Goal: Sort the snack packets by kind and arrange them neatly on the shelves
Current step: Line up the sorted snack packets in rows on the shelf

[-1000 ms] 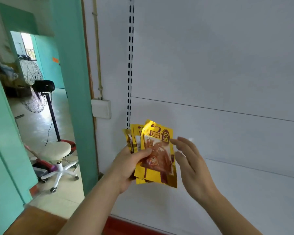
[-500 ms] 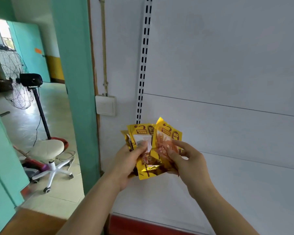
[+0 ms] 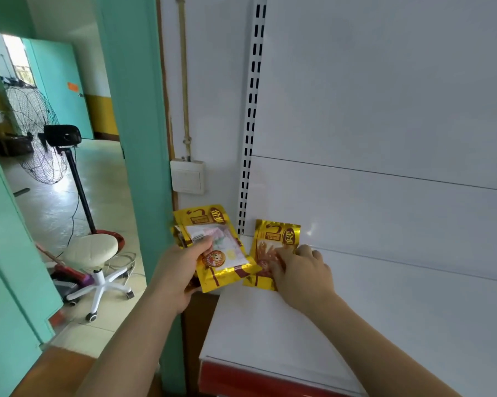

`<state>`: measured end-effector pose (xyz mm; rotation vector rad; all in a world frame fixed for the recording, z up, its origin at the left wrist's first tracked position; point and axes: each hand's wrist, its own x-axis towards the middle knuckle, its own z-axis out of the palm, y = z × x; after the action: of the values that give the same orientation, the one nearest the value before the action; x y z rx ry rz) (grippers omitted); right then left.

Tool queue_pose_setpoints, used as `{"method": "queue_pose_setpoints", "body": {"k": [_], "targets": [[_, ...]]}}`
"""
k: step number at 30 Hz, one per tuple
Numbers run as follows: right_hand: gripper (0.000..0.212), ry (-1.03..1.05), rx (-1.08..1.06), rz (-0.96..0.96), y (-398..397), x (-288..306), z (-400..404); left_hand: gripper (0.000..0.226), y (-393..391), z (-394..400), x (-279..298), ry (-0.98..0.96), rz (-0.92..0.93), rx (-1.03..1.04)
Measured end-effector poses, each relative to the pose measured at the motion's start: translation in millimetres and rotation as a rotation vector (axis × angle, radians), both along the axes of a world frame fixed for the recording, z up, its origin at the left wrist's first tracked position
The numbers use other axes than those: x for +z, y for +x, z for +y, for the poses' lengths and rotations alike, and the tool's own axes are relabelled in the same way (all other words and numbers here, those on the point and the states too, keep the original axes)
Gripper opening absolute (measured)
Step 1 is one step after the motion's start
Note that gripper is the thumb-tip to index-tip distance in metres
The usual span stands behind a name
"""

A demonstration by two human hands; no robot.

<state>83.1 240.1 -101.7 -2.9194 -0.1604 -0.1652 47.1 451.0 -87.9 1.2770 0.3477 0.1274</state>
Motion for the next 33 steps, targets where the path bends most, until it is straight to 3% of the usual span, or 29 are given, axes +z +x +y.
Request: {"method": "queue_pose_setpoints", "body": {"k": [3,9,11,14,17,19,22,25,27,30,33], "targets": [[0.042,-0.089,-0.029,0.038,-3.3,1.3,7.1,0.023,0.6,-1.6,-1.4,0.013,0.015,-0.117],[0.047,-0.086,-0.062,0.069,-9.5,-0.9,13.4,0.013,3.0,0.6,-1.5,0.03,-0.004,-0.199],[0.045,0.061,-0.107,0.013,-14.2,4.3,11.3,0.012,2.3,0.0,-0.8,0.031,-0.012,-0.218],[0.036,0.479,-0.171,-0.158,-31.6,18.5,3.0,0.012,0.8,-4.8,2.8,0.044,-0.042,-0.272],[0.036,0.79,-0.069,-0.022,-57.8,37.4,6.8,0.022,-4.0,-15.7,6.2,0.073,-0.107,-0.38],[0.037,0.866,0.002,0.087,-69.0,39.2,11.3,0.023,-9.1,-23.8,8.0,0.128,-0.149,-0.424],[0.038,0.879,-0.08,0.032,-72.3,36.3,8.2,0.02,-9.0,-28.2,1.4,0.217,-0.173,-0.348],[0.035,0.775,-0.277,-0.23,-73.5,42.5,-3.0,0.032,-3.9,-24.2,-5.5,0.265,-0.15,-0.249],[0.029,0.692,-0.353,-0.394,-77.0,49.6,-2.6,0.023,-3.8,-26.2,-4.4,0.234,-0.147,-0.222],[0.024,0.565,-0.185,-0.511,-75.5,40.8,16.4,0.025,-12.8,-39.3,7.0,0.097,-0.13,-0.296],[0.025,0.629,0.065,-0.365,-76.7,25.2,31.2,0.05,-20.9,-47.9,18.2,-0.001,-0.154,-0.398]]}}
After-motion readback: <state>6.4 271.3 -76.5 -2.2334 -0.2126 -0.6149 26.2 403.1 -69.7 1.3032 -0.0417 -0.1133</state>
